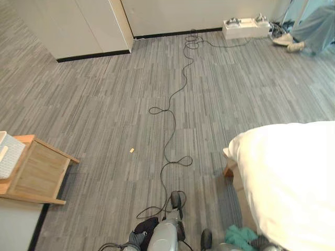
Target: Tidy up the quilt and then pick up the clothes from the bed and put them into the laundry hamper.
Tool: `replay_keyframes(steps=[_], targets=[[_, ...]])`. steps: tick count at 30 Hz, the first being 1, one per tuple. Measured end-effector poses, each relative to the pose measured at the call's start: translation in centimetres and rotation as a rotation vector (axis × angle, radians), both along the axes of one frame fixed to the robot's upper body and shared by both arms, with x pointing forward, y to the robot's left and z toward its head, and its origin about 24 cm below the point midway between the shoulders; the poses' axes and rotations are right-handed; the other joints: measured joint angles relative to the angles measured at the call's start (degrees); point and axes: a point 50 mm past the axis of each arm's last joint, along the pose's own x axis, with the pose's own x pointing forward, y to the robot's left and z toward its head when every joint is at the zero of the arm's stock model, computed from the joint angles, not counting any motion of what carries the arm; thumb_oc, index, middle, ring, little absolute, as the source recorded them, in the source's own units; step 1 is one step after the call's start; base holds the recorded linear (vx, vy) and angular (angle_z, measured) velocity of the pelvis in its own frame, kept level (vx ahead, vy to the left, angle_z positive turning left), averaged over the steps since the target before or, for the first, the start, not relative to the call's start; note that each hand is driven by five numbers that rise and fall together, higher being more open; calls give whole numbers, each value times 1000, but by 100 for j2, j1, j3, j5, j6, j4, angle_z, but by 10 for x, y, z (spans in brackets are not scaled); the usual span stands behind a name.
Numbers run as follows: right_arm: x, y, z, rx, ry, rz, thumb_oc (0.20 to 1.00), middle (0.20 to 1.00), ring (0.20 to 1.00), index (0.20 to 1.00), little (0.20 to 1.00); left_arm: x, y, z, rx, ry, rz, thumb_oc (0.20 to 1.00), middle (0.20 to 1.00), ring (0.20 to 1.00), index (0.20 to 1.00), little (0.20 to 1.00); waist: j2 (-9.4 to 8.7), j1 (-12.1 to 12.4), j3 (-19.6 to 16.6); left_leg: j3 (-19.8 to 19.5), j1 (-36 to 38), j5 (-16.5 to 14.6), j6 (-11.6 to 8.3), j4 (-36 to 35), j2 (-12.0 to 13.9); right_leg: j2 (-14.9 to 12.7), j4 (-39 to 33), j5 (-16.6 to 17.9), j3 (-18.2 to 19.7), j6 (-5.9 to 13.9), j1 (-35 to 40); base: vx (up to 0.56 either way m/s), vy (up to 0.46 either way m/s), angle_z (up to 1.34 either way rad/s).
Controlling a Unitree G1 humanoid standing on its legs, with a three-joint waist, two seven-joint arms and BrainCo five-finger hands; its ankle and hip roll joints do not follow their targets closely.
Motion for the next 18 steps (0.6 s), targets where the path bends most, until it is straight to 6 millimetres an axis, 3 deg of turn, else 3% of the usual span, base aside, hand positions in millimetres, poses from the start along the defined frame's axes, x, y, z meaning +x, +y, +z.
replay_keyframes(steps=[2,3,4,5,6,7,8,9,11,12,13,14,15,16,17,18], targets=[[-13,6,-5,17,55,-7,200,200,200,200,200,-6,5,-1,9,28,36,200,200,200,200,200,-184,-21,-113,76,-25,-148,150,357,-117,-28,40,-201,12,92,48,501,93,-8],[-29,15,-10,38,111,-17,200,200,200,200,200,-17,11,-2,29,78,54,200,200,200,200,200,-430,32,-326,95,-115,-293,490,766,-292,-170,227,-429,37,212,69,387,105,-5],[-36,17,-11,44,129,-23,200,200,200,200,200,-22,13,-3,32,93,55,200,200,200,200,200,-545,59,-428,97,35,-294,594,731,-488,-255,365,-614,-16,391,74,740,240,-6],[-41,17,-12,45,142,-30,200,200,200,200,200,-26,15,-3,43,108,27,200,200,200,200,200,-448,-4,-414,77,449,-258,946,393,-437,-154,1474,-927,-15,798,-145,735,267,12],[-38,19,-11,54,123,-25,200,200,200,200,200,-22,16,-2,50,105,10,200,200,200,200,200,-454,-107,-379,69,629,-398,950,329,-419,-212,2653,-932,-47,927,-635,738,283,7],[-30,20,-10,60,89,-20,200,200,200,200,200,-21,17,-2,57,104,-8,200,200,200,200,200,-463,-113,-333,38,836,-441,998,258,-387,-326,4184,-719,-59,1254,-1246,378,146,10],[-18,19,-7,62,39,-14,200,200,200,200,200,-18,19,-1,80,114,-81,200,200,200,200,200,-506,-240,-281,-50,1224,-559,1075,125,-551,-543,5999,-560,9,1460,-2176,384,122,31],[-13,18,-6,57,19,-9,200,200,200,200,200,-14,19,0,89,111,-115,200,200,200,200,200,-505,-368,-277,-140,1393,-490,978,56,-593,-533,6167,-579,155,1427,-2419,581,84,70],[-3,14,-2,50,-15,-12,200,200,200,200,200,15,15,6,107,38,-219,200,200,200,200,200,-461,-403,-250,-464,1667,-856,1103,18,-738,-424,5835,-638,379,1392,-3019,593,57,82],[9,13,1,50,-60,-17,200,200,200,200,200,21,14,8,122,34,-270,200,200,200,200,200,-374,-501,-143,-670,1775,-898,1176,11,-749,-353,5109,-677,433,1321,-3067,466,-24,130],[25,7,8,33,-125,-9,200,200,200,200,200,36,11,12,123,2,-296,200,200,200,200,200,-327,-704,-5,-830,1985,-895,961,11,-813,-461,3843,-659,529,1311,-3140,1003,-146,140],[37,2,13,18,-155,-3,200,200,200,200,200,43,7,13,118,-19,-316,200,200,200,200,200,-253,-705,72,-726,2199,-1088,790,12,-880,-629,3219,-616,576,1279,-3283,779,-141,121],[37,-4,14,3,-156,-21,200,200,200,200,200,45,4,13,112,-23,-316,200,200,200,200,200,-191,-694,-5,-767,2211,-1300,750,46,-886,-796,2227,-530,532,1253,-3264,1001,-234,86],[36,-14,16,-23,-161,-60,200,200,200,200,200,56,-5,16,96,-50,-313,200,200,200,200,200,-177,-733,-21,-1088,2260,-1629,899,99,-990,-1055,821,-359,739,1452,-3203,466,-112,87],[38,-16,17,-22,-175,-94,200,200,200,200,200,57,-5,16,102,-63,-304,200,200,200,200,200,-191,-762,-17,-1238,2360,-1769,927,107,-1011,-1215,768,-281,980,1513,-3343,1056,-308,113],[35,-17,16,-23,-168,-110,200,200,200,200,200,54,-4,16,100,-64,-288,200,200,200,200,200,-163,-861,-39,-1374,2593,-1831,819,162,-957,-1297,648,-86,1069,1465,-3261,589,-197,81]])
